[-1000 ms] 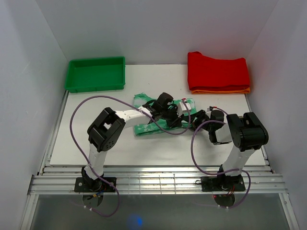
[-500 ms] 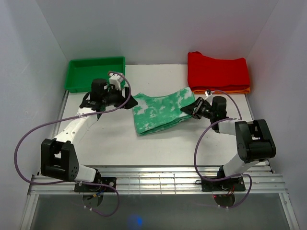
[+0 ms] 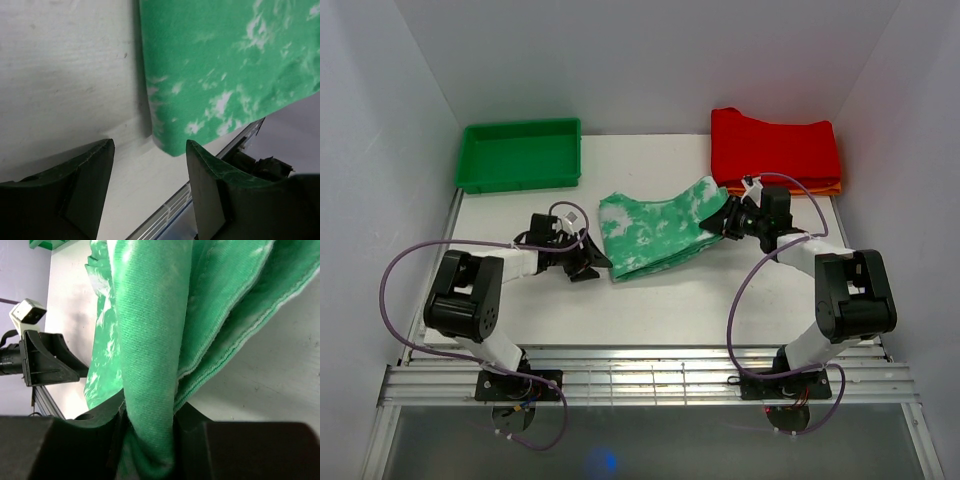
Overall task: Fold and stack the trousers
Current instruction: Neatly place the folded trousers to the corner
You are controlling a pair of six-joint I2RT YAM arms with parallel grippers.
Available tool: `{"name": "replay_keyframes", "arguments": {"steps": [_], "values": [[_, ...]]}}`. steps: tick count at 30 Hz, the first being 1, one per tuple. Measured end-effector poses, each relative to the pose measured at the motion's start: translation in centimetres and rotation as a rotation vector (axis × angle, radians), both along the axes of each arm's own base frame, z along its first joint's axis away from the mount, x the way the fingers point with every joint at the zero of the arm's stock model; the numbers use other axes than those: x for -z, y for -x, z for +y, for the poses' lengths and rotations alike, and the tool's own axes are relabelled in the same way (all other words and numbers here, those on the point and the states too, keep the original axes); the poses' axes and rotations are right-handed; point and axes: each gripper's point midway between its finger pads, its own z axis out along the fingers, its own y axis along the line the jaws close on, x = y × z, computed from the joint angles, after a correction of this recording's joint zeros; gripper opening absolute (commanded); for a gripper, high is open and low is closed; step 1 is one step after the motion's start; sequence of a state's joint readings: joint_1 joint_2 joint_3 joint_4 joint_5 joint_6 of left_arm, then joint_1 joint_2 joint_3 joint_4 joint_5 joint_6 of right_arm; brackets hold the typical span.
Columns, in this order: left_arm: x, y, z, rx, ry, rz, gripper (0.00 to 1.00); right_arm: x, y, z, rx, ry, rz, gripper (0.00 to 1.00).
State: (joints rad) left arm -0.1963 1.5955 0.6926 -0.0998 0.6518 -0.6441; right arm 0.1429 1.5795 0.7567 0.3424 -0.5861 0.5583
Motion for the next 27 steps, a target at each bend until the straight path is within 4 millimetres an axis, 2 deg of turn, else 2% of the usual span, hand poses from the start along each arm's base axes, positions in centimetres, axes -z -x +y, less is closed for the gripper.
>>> {"name": "replay_keyframes", "arguments": {"steps": [4,7,8,9,10,11,16,20,24,27], "values": [[0.5,-1.3,-1.9,-0.018,0.053,-0.009,0.54,-0.4,-0.6,0.2,-0.015,0.015,-0.015,0.08],[0.9,-2.1,-3.1,-0.020,0.095,0.001,0.47,-0.5,-1.3,0.2,-0.025,0.029,-0.020,0.08],[1.0,-2.6,-3.5,-0.019,0.108,0.001,0.30,-0.5,-1.6,0.3,-0.027,0.033,-0.024,0.08],[1.1,-3.0,-3.9,-0.017,0.111,0.000,0.18,-0.6,-1.9,0.3,-0.029,0.038,-0.032,0.08],[1.2,-3.7,-4.3,-0.016,0.113,-0.007,0.06,-0.8,-2.3,0.3,-0.030,0.044,-0.045,0.08],[1.3,-4.3,-4.6,-0.012,0.116,-0.017,0.00,-1.1,-2.8,0.3,-0.030,0.050,-0.058,0.08],[-0.3,-8.4,-5.6,0.001,0.096,-0.140,0.00,-2.9,-5.5,-0.3,-0.023,0.110,-0.149,0.08],[-4.3,-13.2,-7.1,0.046,0.062,-0.349,0.00,-5.8,-8.6,-1.8,0.007,0.166,-0.255,0.08],[-9.4,-18.5,-10.7,0.125,0.036,-0.616,0.00,-9.5,-12.0,-5.6,0.097,0.204,-0.366,0.08],[-12.0,-21.9,-14.4,0.173,0.037,-0.777,0.00,-12.2,-15.0,-9.4,0.174,0.225,-0.440,0.08]]}}
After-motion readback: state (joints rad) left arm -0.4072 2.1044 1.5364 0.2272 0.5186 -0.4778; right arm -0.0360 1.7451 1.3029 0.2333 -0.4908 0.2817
